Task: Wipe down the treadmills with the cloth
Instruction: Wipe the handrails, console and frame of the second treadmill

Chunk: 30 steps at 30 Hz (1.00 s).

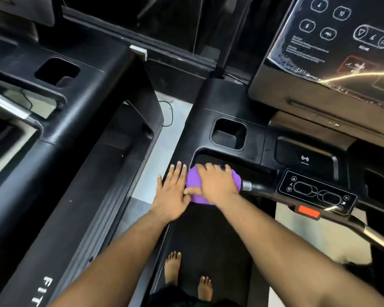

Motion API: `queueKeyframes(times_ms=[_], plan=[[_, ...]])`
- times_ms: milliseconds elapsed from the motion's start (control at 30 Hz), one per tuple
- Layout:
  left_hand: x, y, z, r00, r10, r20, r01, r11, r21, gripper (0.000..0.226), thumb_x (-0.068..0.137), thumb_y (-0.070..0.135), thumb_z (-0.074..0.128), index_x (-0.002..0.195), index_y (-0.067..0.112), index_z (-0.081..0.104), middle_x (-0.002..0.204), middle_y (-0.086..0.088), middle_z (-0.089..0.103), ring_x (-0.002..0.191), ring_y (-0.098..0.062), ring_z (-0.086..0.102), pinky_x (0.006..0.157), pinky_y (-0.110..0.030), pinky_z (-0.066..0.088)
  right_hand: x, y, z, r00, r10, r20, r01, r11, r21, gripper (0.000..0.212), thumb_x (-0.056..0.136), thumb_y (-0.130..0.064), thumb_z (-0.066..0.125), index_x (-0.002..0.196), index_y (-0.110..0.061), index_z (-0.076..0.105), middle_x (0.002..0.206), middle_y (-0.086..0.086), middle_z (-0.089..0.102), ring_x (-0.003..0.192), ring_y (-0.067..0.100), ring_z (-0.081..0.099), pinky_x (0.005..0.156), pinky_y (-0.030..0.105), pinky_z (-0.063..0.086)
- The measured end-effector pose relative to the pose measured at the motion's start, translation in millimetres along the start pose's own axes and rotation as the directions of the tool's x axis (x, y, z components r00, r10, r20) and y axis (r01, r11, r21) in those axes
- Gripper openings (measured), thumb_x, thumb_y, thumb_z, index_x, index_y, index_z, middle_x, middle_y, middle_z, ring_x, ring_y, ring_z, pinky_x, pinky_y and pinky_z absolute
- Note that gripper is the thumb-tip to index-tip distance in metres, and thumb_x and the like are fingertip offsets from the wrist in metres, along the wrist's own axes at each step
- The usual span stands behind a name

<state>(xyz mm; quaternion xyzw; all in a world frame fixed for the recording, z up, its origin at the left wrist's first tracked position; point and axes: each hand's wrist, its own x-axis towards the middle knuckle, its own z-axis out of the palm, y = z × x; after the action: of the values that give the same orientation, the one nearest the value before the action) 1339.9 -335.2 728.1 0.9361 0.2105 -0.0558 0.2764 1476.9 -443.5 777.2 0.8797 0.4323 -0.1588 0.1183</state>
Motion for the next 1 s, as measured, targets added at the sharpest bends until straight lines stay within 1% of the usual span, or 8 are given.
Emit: queueKeyframes(times_ms=[100, 267, 467, 600, 667, 800, 867, 1000], plan=[[-1, -2, -2, 1.000, 0.011, 0.023, -0.012, 0.999, 0.030, 0.095, 0.092, 0.046, 0.050, 0.162, 0.022, -0.010, 0.169, 0.000, -0.018, 0.156, -0.018, -0.018, 0.125, -0.059, 0.001, 20, 7, -18, 0.989, -0.078, 0.128, 0.066, 0.993, 0.095, 0.106, 0.060, -0.093, 0.059, 0.139, -0.024, 0.049, 0.129, 0.003, 0.059, 0.118, 0.030, 0.060, 0.096, 0.051, 0.049], [1, -4, -3, 0.999, 0.031, 0.019, -0.033, 0.997, 0.070, 0.113, 0.083, 0.063, 0.059, 0.158, 0.031, -0.020, 0.167, 0.002, -0.025, 0.154, -0.017, -0.023, 0.125, -0.055, -0.006, -27, -7, 24, 0.981, 0.015, -0.195, -0.056, 0.977, -0.206, 0.075, 0.078, -0.047, 0.074, 0.141, -0.019, 0.045, 0.129, 0.011, 0.055, 0.119, 0.033, 0.053, 0.109, 0.064, 0.032], [2, -3, -1, 1.000, 0.023, 0.010, -0.024, 0.998, 0.050, 0.116, 0.082, 0.065, 0.062, 0.159, 0.030, -0.017, 0.168, 0.000, -0.024, 0.155, -0.018, -0.021, 0.124, -0.056, -0.007, 14, 5, -12, 0.996, -0.026, 0.089, 0.023, 0.999, 0.032, 0.072, 0.070, -0.061, 0.072, 0.129, -0.026, 0.050, 0.117, 0.001, 0.061, 0.108, 0.028, 0.061, 0.086, 0.047, 0.046], [-1, 1, -2, 0.999, 0.030, 0.024, -0.032, 0.997, 0.066, 0.115, 0.083, 0.068, 0.059, 0.159, 0.030, -0.018, 0.167, 0.000, -0.028, 0.154, -0.018, -0.024, 0.125, -0.056, -0.007, -20, 1, 14, 0.990, 0.040, -0.136, -0.058, 0.990, -0.129, 0.072, 0.075, -0.052, 0.073, 0.136, -0.024, 0.048, 0.125, 0.005, 0.058, 0.117, 0.029, 0.055, 0.106, 0.055, 0.038], [0, 0, -2, 1.000, 0.022, 0.022, -0.024, 0.997, 0.075, 0.115, 0.083, 0.070, 0.058, 0.159, 0.030, -0.018, 0.167, 0.000, -0.027, 0.154, -0.018, -0.024, 0.125, -0.056, -0.008, -27, 0, 23, 0.977, 0.028, -0.210, -0.066, 0.982, -0.178, 0.072, 0.075, -0.050, 0.076, 0.135, -0.022, 0.050, 0.123, 0.008, 0.058, 0.114, 0.030, 0.056, 0.105, 0.057, 0.038], [0, -1, -3, 1.000, 0.019, 0.007, -0.019, 0.998, 0.064, 0.115, 0.082, 0.071, 0.059, 0.160, 0.030, -0.015, 0.167, -0.001, -0.025, 0.155, -0.019, -0.022, 0.124, -0.056, -0.007, 10, 19, -13, 0.994, -0.059, 0.097, 0.056, 0.998, 0.037, 0.071, 0.070, -0.065, 0.072, 0.127, -0.028, 0.052, 0.113, 0.000, 0.061, 0.104, 0.026, 0.061, 0.077, 0.041, 0.045], [-2, 0, -1, 1.000, 0.015, 0.020, -0.016, 0.998, 0.056, 0.115, 0.083, 0.070, 0.060, 0.160, 0.030, -0.015, 0.167, 0.000, -0.025, 0.155, -0.019, -0.021, 0.125, -0.056, -0.006, 13, 23, -17, 0.984, -0.068, 0.166, 0.051, 0.993, 0.104, 0.072, 0.067, -0.069, 0.071, 0.125, -0.030, 0.054, 0.112, -0.002, 0.061, 0.104, 0.025, 0.061, 0.075, 0.039, 0.044], [-2, 2, -2, 1.000, 0.016, 0.014, -0.016, 0.997, 0.072, 0.112, 0.085, 0.070, 0.057, 0.160, 0.031, -0.016, 0.167, 0.001, -0.027, 0.154, -0.018, -0.023, 0.125, -0.055, -0.006, -32, 6, 22, 0.987, 0.040, -0.157, -0.068, 0.983, -0.173, 0.073, 0.074, -0.050, 0.073, 0.137, -0.024, 0.047, 0.122, 0.006, 0.055, 0.113, 0.030, 0.054, 0.106, 0.057, 0.037]])
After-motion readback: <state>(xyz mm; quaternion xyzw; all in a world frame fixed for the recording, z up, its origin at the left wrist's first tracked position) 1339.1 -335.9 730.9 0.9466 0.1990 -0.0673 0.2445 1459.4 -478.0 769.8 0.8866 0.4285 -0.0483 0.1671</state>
